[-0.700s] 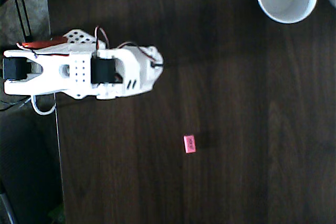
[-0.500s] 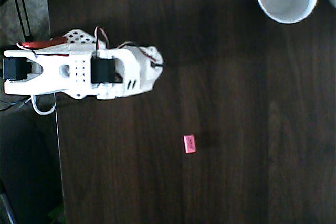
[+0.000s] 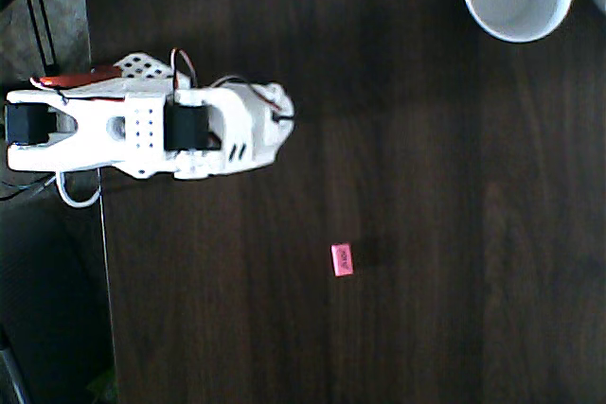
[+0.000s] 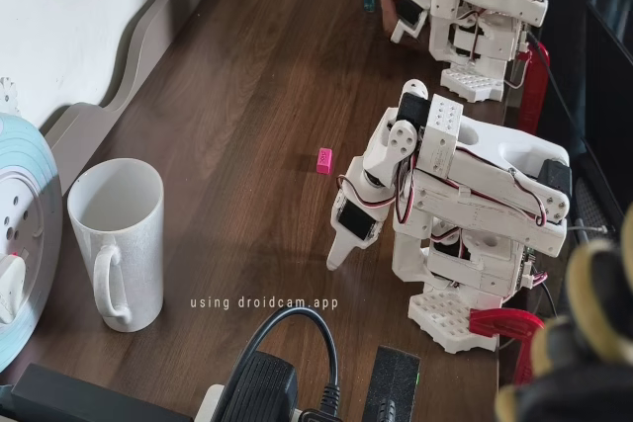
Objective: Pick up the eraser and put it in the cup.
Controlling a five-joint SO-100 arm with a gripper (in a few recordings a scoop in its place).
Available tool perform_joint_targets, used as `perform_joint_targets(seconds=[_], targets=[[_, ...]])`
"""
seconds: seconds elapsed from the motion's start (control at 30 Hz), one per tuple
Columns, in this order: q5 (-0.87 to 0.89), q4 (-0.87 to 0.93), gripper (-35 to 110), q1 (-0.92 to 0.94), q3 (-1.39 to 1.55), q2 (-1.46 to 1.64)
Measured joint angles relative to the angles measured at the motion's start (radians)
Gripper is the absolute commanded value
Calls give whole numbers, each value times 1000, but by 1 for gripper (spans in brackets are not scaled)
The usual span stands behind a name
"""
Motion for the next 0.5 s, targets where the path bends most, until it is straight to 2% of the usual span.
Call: perform_joint_targets(seconds=[0.5], targets=[[0, 0, 0, 29, -12, 0]])
